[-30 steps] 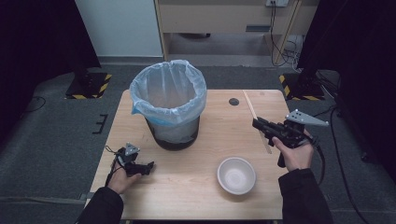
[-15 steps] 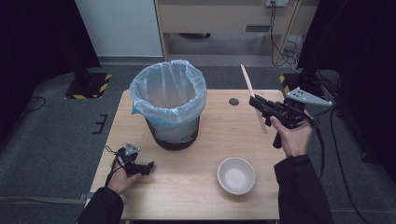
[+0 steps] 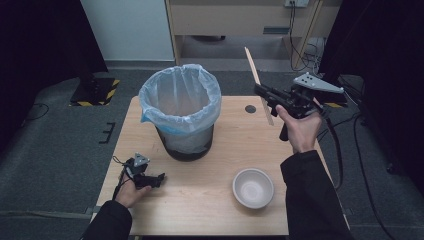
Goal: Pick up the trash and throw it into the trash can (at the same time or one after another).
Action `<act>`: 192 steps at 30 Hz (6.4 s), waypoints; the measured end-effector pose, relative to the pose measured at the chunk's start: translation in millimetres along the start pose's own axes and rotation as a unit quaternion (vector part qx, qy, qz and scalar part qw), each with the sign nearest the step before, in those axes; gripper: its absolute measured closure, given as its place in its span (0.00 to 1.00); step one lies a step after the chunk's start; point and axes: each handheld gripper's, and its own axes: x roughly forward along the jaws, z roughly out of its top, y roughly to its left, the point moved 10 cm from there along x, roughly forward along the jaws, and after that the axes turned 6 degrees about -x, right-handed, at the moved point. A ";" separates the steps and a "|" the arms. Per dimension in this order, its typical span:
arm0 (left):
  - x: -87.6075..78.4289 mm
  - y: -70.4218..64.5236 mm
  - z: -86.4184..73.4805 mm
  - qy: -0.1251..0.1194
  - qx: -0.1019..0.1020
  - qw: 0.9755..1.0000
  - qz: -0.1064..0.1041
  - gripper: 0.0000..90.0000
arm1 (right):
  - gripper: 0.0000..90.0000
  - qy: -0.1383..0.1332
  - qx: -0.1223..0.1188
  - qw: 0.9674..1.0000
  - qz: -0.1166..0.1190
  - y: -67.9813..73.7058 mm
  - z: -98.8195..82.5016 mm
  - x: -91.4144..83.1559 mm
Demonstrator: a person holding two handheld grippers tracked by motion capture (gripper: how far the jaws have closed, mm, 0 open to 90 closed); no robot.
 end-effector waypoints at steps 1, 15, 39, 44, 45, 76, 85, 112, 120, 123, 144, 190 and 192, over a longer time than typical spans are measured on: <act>0.0 0.0 0.0 0.000 0.000 1.000 0.000 0.00 | 0.89 -0.001 -0.001 1.000 0.001 1.2 2.3 2.4; 0.2 -0.1 0.3 -0.001 -0.001 1.000 0.000 0.00 | 0.89 -0.008 -0.014 1.000 0.012 20.0 29.7 41.0; 0.2 -0.1 0.3 -0.001 0.000 1.000 -0.001 0.00 | 0.89 -0.004 -0.012 0.999 0.037 50.5 37.5 101.7; 0.2 -0.2 0.3 -0.001 0.000 1.000 -0.001 0.00 | 0.89 0.000 -0.019 0.999 0.040 56.4 38.1 111.6; 0.2 -0.2 0.3 -0.001 0.000 1.000 -0.001 0.00 | 0.89 -0.008 -0.012 0.999 0.045 58.3 40.0 114.9; 0.6 -0.3 0.6 -0.002 0.000 1.000 -0.002 0.00 | 0.89 -0.005 -0.013 0.998 0.061 68.3 29.3 153.0; 0.5 -0.3 0.6 -0.001 0.000 1.000 -0.002 0.00 | 0.89 -0.002 -0.013 0.998 0.065 71.0 18.7 166.9; 0.6 -0.4 0.6 -0.002 0.000 1.000 -0.002 0.00 | 0.74 0.024 -0.006 0.997 0.071 74.9 0.0 182.6; 0.6 -0.4 0.6 -0.002 0.000 1.000 -0.002 0.00 | 0.59 -0.001 -0.001 0.999 0.049 63.2 22.5 165.6; 0.4 -0.3 0.5 -0.001 0.000 1.000 -0.002 0.00 | 0.52 -0.014 -0.017 0.999 0.036 56.4 35.3 151.5; 0.4 -0.3 0.4 -0.001 0.001 1.000 -0.002 0.00 | 0.36 -0.039 0.003 0.999 -0.013 -10.5 22.3 14.7; 0.2 -0.4 0.2 0.000 0.001 1.000 -0.002 0.00 | 0.40 0.237 0.023 0.970 -0.039 -56.2 -251.9 -65.1; 0.1 -0.5 0.1 0.000 0.001 1.000 -0.002 0.00 | 0.40 0.257 0.018 0.966 -0.025 -54.4 -261.2 -64.3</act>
